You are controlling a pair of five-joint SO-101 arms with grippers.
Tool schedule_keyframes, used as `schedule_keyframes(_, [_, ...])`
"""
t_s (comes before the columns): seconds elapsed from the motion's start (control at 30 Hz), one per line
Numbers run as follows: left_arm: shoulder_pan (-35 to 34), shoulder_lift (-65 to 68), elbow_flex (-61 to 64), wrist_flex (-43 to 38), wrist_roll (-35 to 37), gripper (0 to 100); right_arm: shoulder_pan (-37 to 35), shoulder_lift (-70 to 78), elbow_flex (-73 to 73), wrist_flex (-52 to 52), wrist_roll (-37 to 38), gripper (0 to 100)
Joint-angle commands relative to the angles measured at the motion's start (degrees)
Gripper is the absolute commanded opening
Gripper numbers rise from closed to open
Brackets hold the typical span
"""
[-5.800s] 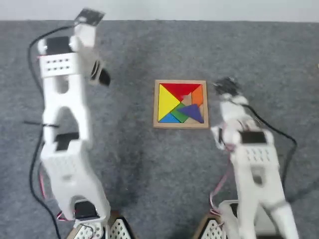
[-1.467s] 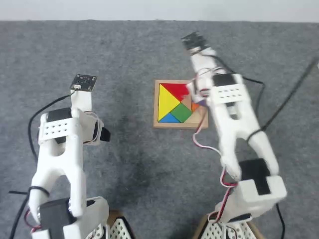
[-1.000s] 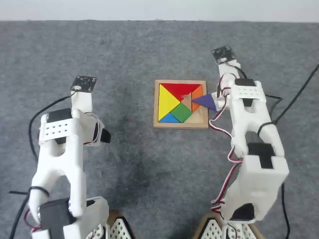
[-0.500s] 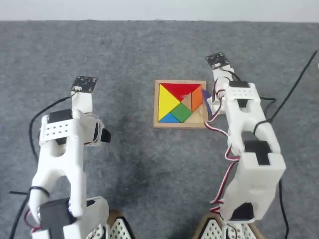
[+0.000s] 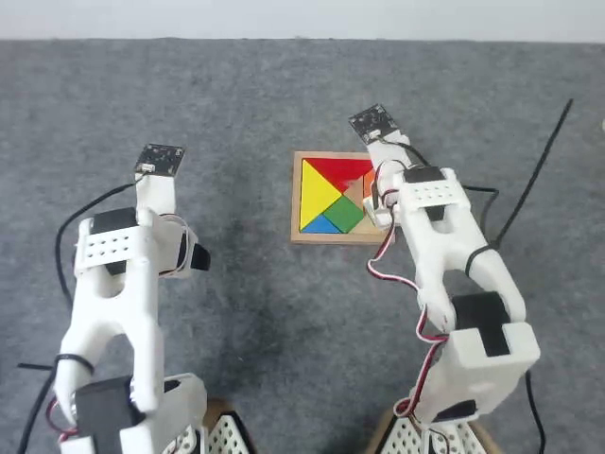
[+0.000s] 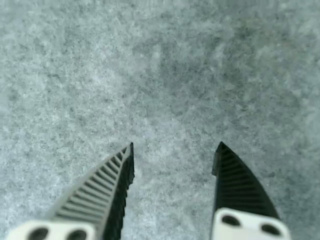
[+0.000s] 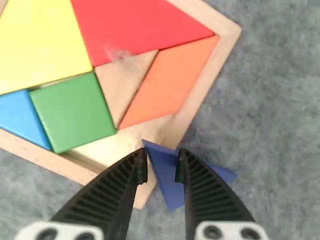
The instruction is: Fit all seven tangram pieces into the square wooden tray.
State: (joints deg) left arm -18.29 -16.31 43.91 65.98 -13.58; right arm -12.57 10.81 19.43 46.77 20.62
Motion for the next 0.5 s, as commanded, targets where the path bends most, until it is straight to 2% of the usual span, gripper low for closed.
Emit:
schedule_keyframes(0.0, [-0.1, -2.4, -0.1, -1.0, -0.7, 25, -0.8, -3.5, 0.0, -1.1, 0.5, 10.4])
schedule_keyframes(0.27, [-0.1, -2.4, -0.1, -1.0, -0.7, 25, -1.5, -3.6, 0.2, -0.7, 0.8, 10.4])
schedule_keyframes(0.47, [-0.1, -2.4, -0.1, -1.0, -0.7, 25, -7.3, -3.6, 4.2, -0.7, 0.9, 10.4])
